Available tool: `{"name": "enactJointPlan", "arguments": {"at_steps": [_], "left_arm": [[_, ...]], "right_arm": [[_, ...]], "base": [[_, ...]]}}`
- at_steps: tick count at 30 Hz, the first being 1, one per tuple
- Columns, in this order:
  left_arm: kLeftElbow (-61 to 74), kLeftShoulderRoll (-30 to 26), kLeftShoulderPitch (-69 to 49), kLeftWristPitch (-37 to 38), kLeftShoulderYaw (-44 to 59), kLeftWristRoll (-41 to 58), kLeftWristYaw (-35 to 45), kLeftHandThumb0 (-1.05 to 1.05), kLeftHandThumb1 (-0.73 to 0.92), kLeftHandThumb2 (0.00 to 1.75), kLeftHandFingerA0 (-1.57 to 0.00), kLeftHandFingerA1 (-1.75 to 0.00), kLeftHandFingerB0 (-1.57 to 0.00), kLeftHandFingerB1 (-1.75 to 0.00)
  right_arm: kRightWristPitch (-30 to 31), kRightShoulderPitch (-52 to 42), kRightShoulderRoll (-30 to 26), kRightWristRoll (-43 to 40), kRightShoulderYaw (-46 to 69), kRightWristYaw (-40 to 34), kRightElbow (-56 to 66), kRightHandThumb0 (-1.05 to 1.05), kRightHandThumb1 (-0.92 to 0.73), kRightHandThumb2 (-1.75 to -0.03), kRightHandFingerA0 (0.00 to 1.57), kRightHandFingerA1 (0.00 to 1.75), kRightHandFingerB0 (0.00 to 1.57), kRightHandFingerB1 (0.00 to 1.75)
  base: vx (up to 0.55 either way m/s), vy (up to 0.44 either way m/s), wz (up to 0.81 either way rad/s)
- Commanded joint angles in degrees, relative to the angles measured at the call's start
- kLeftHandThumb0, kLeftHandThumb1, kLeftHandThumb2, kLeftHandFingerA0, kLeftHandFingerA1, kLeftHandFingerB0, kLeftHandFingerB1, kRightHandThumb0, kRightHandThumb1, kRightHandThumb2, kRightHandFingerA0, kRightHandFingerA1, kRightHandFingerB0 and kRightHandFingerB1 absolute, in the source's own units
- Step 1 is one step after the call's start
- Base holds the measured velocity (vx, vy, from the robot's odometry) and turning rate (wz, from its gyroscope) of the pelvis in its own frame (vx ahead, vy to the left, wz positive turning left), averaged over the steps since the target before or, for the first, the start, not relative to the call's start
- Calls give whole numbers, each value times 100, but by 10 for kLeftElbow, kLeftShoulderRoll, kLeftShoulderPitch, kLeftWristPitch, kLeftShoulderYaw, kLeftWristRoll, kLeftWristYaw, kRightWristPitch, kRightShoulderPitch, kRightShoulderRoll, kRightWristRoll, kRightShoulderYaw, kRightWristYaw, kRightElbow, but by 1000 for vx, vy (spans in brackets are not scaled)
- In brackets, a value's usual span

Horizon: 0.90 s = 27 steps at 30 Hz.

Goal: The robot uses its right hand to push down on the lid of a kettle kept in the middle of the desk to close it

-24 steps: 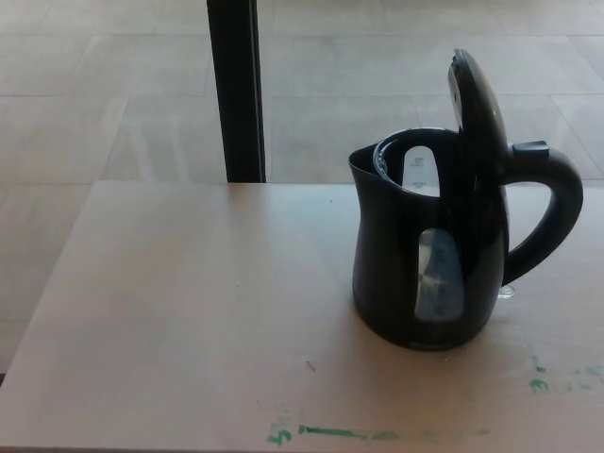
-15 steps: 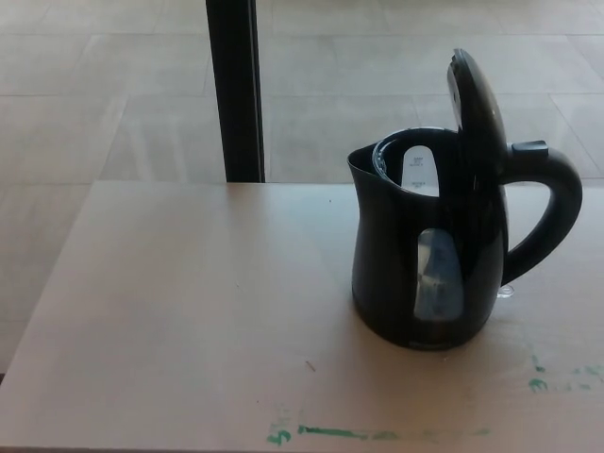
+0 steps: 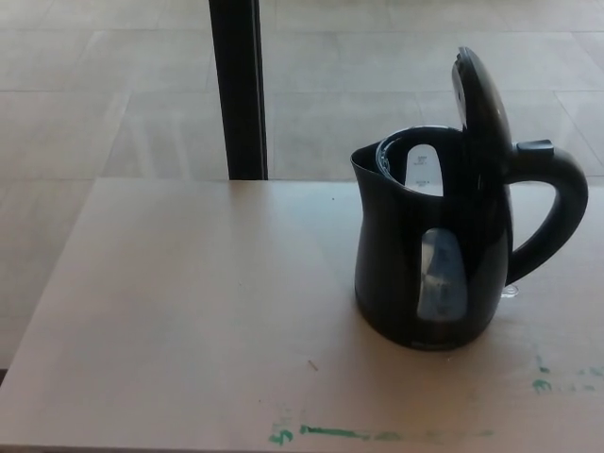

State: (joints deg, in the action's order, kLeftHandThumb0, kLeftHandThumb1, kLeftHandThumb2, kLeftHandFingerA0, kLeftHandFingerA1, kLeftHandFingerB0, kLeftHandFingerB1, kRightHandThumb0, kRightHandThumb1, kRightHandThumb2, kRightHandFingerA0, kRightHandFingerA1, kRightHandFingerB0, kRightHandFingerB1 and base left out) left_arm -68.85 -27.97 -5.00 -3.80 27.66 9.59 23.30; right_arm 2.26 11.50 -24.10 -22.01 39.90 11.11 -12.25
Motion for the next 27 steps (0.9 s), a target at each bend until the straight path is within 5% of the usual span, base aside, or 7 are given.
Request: {"name": "enactJointPlan", "arguments": {"at_steps": [1, 10, 11, 14, 15, 16, 27], "left_arm": [[-6, -24, 1, -8, 2, 19, 36, -67, 65, 60, -53, -53, -31, -34], [-10, -21, 2, -12, 4, 26, 35, -71, 54, 90, -49, -64, -25, -48], [-7, -21, 1, -13, 5, 29, 35, -64, 65, 60, -54, -59, -32, -37], [-8, -20, 1, -21, 9, 35, 24, -70, 53, 89, -55, -65, -33, -49], [-11, -21, 1, -15, 6, 32, 28, -66, 64, 59, -61, -58, -35, -35], [-11, -23, -2, -12, 5, 33, 37, -65, 65, 60, -53, -54, -31, -35], [-21, -29, -1, -10, -5, 30, 30, -77, 55, 87, -49, -58, -27, -45]], "right_arm": [[94, 76, -69, -10, -72, 18, 90, -81, -82, -65, 19, 42, 16, 29], [62, 214, -129, 82, -244, 67, 33, -79, -79, -65, 27, 37, 20, 27], [62, 222, -129, 88, -256, 66, 30, -82, -78, -64, 30, 35, 22, 28], [66, 251, -119, 87, -289, 77, 20, -87, -76, -64, 28, 36, 22, 28], [75, 266, -114, 94, -313, 84, 22, -88, -76, -64, 27, 35, 21, 28], [54, 277, -120, 120, -342, 99, 15, -87, -63, -102, 16, 49, 9, 40], [47, 337, -99, 218, -474, 100, -16, -86, -78, -65, 24, 41, 21, 29]], "base": [[0, 0, 0], [0, 0, 0], [0, 0, 0], [0, 0, 0], [0, 0, 0], [0, 0, 0], [0, 0, 0]]}}
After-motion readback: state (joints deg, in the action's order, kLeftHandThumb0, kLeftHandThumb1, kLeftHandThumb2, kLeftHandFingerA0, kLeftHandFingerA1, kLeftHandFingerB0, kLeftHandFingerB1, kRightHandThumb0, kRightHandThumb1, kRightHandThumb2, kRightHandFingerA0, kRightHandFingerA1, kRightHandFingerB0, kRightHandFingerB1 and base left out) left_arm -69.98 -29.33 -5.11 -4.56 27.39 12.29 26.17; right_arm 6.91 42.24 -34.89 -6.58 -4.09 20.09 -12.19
